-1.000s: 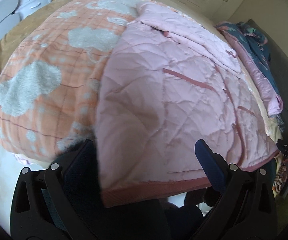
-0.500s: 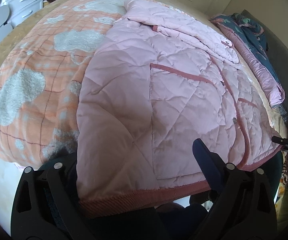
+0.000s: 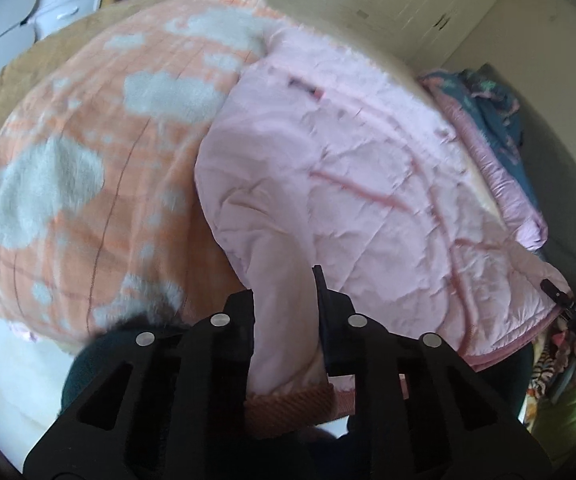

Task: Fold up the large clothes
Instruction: 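Grasp the ribbed hem with the left gripper while the right gripper grasps it too, then lift the hem with both grippers and fold it over toward the collar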

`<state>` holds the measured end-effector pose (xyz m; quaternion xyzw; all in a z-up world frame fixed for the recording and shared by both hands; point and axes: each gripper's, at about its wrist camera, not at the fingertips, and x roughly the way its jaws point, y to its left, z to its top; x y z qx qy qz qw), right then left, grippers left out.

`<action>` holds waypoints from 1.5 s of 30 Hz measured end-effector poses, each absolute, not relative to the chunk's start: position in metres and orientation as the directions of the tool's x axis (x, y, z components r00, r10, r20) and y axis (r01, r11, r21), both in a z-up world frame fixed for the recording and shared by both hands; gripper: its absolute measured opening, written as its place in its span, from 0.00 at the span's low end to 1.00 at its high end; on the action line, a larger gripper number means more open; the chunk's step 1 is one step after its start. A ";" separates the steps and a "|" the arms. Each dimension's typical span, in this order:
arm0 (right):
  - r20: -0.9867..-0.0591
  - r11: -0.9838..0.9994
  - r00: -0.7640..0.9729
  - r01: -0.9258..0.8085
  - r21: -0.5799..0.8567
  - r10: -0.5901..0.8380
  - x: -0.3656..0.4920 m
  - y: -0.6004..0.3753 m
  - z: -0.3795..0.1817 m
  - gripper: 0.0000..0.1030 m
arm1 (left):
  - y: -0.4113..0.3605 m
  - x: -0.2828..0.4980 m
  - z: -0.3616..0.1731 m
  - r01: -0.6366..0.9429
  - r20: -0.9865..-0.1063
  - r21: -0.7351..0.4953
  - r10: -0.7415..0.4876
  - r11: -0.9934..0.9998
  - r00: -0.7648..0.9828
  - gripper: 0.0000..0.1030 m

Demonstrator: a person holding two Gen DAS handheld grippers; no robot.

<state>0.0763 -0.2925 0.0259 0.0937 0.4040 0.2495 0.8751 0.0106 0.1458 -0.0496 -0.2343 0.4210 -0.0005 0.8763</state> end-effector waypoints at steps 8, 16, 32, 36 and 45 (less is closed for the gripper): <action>-0.549 0.825 0.619 -0.367 0.429 0.561 0.089 -0.301 0.058 0.20 | 0.144 0.032 0.003 -0.126 -0.648 -0.401 -0.183 0.907 0.740 0.12; -0.478 0.800 0.655 -0.367 0.475 0.585 0.108 -0.300 0.081 0.18 | 0.143 0.055 0.029 -0.106 -0.596 -0.408 -0.177 0.907 0.783 0.12; -0.401 0.791 0.711 -0.368 0.488 0.578 0.147 -0.288 0.116 0.17 | 0.151 0.097 0.066 -0.109 -0.544 -0.441 -0.169 0.891 0.822 0.12; -0.381 0.785 0.722 -0.364 0.501 0.577 0.156 -0.289 0.123 0.16 | 0.155 0.105 0.075 -0.111 -0.529 -0.451 -0.165 0.886 0.832 0.12; -0.355 0.777 0.740 -0.349 0.524 0.572 0.175 -0.295 0.136 0.16 | 0.164 0.122 0.101 -0.115 -0.495 -0.462 -0.148 0.880 0.856 0.12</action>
